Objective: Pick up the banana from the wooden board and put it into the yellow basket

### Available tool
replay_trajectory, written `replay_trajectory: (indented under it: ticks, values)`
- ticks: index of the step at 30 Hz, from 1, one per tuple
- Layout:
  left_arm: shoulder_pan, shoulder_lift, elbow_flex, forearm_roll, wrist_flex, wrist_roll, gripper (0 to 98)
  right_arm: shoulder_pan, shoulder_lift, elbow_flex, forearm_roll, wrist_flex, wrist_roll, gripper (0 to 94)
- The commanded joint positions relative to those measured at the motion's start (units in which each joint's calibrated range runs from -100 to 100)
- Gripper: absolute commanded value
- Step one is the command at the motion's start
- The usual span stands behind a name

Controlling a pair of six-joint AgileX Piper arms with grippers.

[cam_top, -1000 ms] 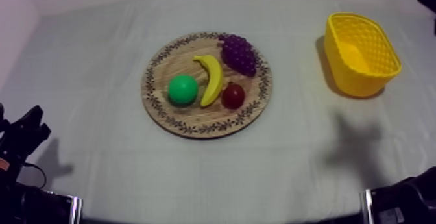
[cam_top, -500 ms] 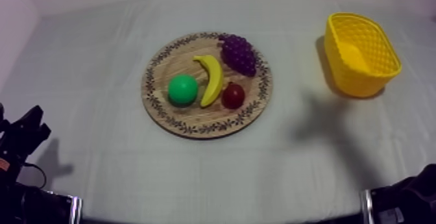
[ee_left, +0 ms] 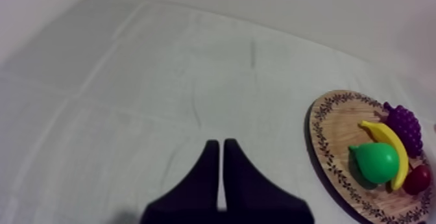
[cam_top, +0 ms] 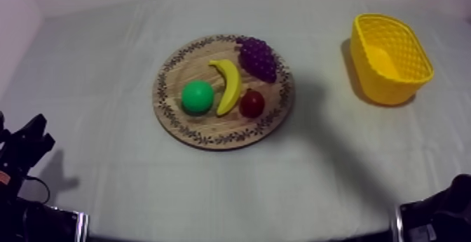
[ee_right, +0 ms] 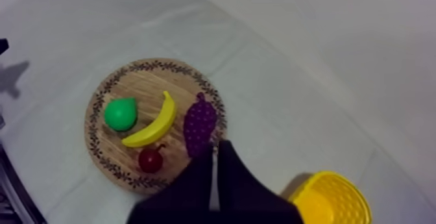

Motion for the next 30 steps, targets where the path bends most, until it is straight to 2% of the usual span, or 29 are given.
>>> replay_trajectory:
  ticks: [1,12,30]
  values:
    - [0.0,0.0,0.0,0.0,0.0,0.0,0.0,-1.0,2.0,-0.3,0.3,0.3,-0.4,0.6]
    - [0.0,0.0,0.0,0.0,0.0,0.0,0.0,-4.1,6.3,0.1,2.2,0.4,-3.8,0.6]
    - [0.0,0.0,0.0,0.0,0.0,0.0,0.0,-6.0,6.4,0.8,3.9,0.5,-6.4,0.6]
